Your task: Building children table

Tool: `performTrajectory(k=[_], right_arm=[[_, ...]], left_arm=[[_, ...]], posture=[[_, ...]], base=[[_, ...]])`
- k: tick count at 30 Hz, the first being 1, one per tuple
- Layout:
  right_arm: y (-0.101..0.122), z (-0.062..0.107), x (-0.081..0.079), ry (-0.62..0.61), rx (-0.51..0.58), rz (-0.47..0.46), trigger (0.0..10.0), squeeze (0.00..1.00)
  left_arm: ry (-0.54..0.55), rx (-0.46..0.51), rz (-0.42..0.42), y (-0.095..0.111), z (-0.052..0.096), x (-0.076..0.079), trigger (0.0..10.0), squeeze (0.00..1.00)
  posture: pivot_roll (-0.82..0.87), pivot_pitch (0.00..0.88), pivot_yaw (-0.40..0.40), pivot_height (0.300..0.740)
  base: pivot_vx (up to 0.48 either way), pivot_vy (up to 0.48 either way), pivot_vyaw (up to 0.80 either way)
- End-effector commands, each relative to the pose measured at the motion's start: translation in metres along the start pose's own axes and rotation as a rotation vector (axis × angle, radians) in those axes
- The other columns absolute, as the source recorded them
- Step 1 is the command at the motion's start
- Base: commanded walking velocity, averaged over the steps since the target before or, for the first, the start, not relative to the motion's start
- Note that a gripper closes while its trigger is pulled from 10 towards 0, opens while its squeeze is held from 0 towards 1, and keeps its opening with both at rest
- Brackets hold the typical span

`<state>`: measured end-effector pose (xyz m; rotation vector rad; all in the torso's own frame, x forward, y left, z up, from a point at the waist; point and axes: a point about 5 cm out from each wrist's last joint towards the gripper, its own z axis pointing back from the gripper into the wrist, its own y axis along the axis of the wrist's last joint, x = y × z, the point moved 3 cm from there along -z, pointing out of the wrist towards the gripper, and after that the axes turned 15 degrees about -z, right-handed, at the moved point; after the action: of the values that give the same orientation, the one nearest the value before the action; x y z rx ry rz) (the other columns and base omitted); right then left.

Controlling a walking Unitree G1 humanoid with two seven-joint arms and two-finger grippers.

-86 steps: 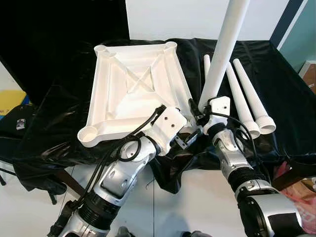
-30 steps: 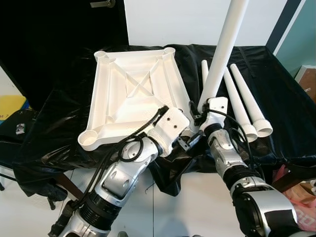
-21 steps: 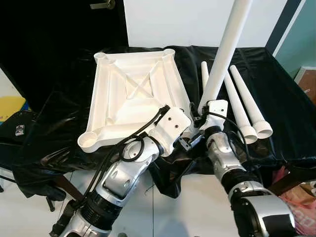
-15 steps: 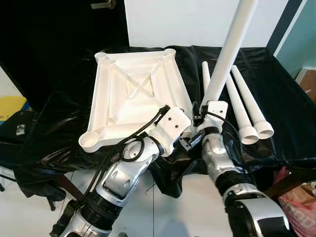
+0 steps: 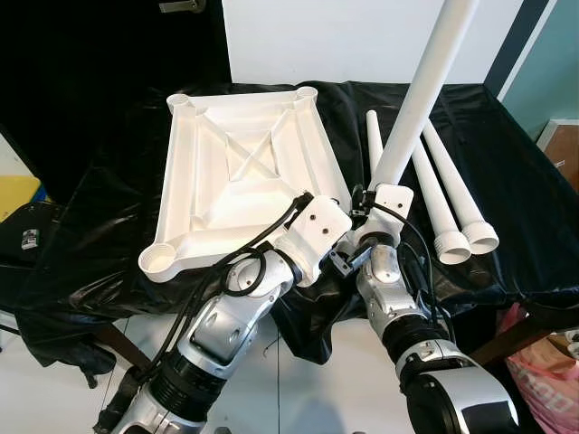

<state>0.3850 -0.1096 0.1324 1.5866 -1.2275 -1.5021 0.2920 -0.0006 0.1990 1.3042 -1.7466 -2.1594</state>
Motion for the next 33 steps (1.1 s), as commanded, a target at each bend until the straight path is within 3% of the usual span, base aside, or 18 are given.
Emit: performTrajectory(k=[1,2,4,5,12,13,17,19,24,33], right_arm=[[-0.042,0.022,0.028,-0.094,-0.189,0.017,10.0,0.00],[-0.038,0.020,0.027,-0.066,-0.167,0.014,10.0,0.76],[-0.036,0.019,0.026,-0.050,-0.155,0.012,10.0,0.76],[-0.032,0.019,0.022,-0.003,-0.138,0.006,10.0,1.00],[-0.024,0.016,0.016,0.090,-0.111,-0.008,10.0,1.00],[-0.017,0.014,0.014,0.159,-0.093,0.002,10.0,0.00],[-0.001,0.007,0.014,0.286,-0.060,0.050,10.0,0.00],[-0.001,0.007,0.014,0.286,-0.060,0.050,10.0,0.00],[0.025,-0.004,0.008,0.444,-0.011,0.120,10.0,0.00],[0.043,-0.009,-0.002,0.610,-0.012,0.161,10.0,0.00]], left_arm=[[-0.039,0.013,-0.004,0.002,-0.001,0.003,10.0,0.00],[-0.038,0.013,-0.004,0.002,-0.001,0.002,10.0,0.00],[-0.038,0.013,-0.005,0.002,-0.001,0.002,10.0,0.00],[-0.037,0.014,-0.006,0.002,-0.001,0.002,10.0,0.00],[-0.036,0.014,-0.007,0.002,-0.001,0.001,10.0,0.00],[-0.036,0.016,-0.008,0.002,-0.001,0.001,10.0,0.00],[-0.037,0.022,-0.005,0.004,-0.002,0.000,10.0,0.00],[-0.037,0.022,-0.005,0.004,-0.002,0.000,10.0,0.00],[-0.035,0.025,-0.006,0.004,-0.003,-0.001,10.0,0.00],[-0.032,0.027,-0.004,0.005,-0.003,-0.002,10.0,0.00]], posture=[[0.04,0.100,-0.020,0.740],[0.04,0.100,-0.019,0.740],[0.04,0.100,-0.019,0.740],[0.04,0.099,-0.019,0.740],[0.03,0.097,-0.019,0.740],[0.03,0.097,-0.019,0.740],[0.03,0.095,-0.017,0.740],[0.03,0.095,-0.017,0.740],[0.03,0.092,-0.019,0.740],[0.02,0.090,-0.018,0.740]], base=[[0.000,0.000,0.00],[0.000,0.000,0.00],[0.000,0.000,0.00],[0.000,0.000,0.00],[0.000,0.000,0.00],[0.000,0.000,0.00],[0.000,0.000,0.00],[0.000,0.000,0.00],[0.000,0.000,0.00],[0.000,0.000,0.00]])
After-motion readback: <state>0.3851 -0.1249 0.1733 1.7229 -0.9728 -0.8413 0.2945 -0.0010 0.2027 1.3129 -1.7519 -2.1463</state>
